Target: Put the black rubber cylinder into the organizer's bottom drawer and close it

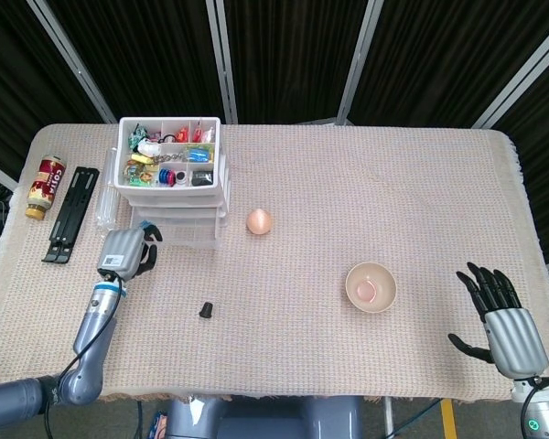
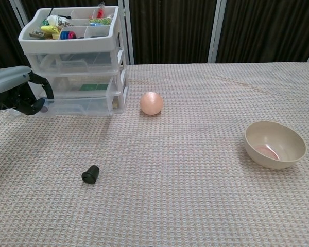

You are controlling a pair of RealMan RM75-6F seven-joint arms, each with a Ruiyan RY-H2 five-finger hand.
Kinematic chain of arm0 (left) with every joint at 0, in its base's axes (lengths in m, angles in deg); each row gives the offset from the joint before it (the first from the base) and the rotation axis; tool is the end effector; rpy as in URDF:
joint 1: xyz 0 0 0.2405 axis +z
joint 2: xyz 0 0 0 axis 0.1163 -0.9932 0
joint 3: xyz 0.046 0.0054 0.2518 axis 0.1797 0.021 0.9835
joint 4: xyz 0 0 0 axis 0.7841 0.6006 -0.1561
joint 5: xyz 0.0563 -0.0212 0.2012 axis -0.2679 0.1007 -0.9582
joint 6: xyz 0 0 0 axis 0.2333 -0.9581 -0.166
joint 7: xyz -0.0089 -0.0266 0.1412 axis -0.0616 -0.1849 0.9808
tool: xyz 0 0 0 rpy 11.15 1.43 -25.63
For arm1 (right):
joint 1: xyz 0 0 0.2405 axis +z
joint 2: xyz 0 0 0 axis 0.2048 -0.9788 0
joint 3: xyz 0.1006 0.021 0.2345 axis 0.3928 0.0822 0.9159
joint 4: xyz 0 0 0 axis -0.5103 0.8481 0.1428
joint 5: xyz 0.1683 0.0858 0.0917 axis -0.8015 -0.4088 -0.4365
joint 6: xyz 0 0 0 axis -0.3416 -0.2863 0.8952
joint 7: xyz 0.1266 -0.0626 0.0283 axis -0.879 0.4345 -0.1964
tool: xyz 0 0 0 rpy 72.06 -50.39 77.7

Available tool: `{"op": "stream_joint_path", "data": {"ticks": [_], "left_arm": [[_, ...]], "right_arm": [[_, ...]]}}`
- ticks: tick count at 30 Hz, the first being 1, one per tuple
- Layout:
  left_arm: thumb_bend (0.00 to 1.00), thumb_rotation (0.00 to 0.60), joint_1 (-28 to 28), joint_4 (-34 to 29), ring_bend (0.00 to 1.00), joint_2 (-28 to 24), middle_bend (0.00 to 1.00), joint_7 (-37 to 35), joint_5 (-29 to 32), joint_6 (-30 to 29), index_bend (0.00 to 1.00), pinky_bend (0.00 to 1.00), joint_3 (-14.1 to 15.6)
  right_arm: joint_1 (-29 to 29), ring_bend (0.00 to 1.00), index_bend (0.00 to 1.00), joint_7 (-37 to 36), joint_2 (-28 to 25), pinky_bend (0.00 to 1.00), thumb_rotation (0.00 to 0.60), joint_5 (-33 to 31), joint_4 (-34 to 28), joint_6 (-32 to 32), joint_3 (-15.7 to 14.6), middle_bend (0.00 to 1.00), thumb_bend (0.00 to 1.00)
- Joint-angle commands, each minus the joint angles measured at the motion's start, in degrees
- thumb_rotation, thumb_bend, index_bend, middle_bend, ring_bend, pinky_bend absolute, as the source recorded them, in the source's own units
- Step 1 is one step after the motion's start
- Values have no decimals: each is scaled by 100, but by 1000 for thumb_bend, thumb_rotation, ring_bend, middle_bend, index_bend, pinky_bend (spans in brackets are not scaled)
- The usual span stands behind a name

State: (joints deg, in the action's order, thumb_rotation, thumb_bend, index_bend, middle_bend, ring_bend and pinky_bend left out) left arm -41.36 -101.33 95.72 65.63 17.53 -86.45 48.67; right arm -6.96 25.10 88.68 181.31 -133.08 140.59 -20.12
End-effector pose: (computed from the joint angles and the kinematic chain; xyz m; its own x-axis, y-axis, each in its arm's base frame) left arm -0.1981 0.3224 0.0225 0.3566 0.2255 0.9066 0.9336 -0.0509 -0.3546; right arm -0.2922 -0.1716 0.1492 0.3588 0.0107 0.9334 -0.9207 -0.1603 0.3558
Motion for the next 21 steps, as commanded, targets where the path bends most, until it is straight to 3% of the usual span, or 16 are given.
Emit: {"op": "stream_joint_path", "data": {"ticks": [1, 6, 11, 17, 19, 21], "left_arm": [[612, 600, 166, -159, 888, -139, 974, -85, -144, -96, 441, 799, 172], [611, 600, 330, -297, 888, -305, 974, -242, -306, -119, 427, 799, 331], [612, 600, 406, -325, 888, -383, 972, -387, -558, -181, 253, 799, 378], [599, 600, 404, -387, 870, -401, 952, -534, -757, -239, 206, 794, 292], [540, 600, 407, -439, 860, -434, 940, -560, -852, -256, 206, 790, 290], [420, 600, 417, -493, 848, -490, 927, -553, -1000, -282, 208, 785, 325]], "right_arm": [[-1, 0, 89, 2, 0, 0, 600, 0, -2, -1, -1, 0, 68], [-3, 0, 90, 23, 6, 0, 600, 0, -12, -1, -2, 0, 67], [-3, 0, 89, 48, 11, 0, 600, -2, -15, -1, 2, 0, 67], [-9, 0, 89, 55, 11, 0, 600, -10, -15, 7, 6, 0, 67], [-9, 0, 90, 52, 9, 0, 600, -17, -17, 2, 7, 0, 67], [-8, 0, 89, 47, 8, 0, 600, -13, -16, 4, 9, 0, 67]]}}
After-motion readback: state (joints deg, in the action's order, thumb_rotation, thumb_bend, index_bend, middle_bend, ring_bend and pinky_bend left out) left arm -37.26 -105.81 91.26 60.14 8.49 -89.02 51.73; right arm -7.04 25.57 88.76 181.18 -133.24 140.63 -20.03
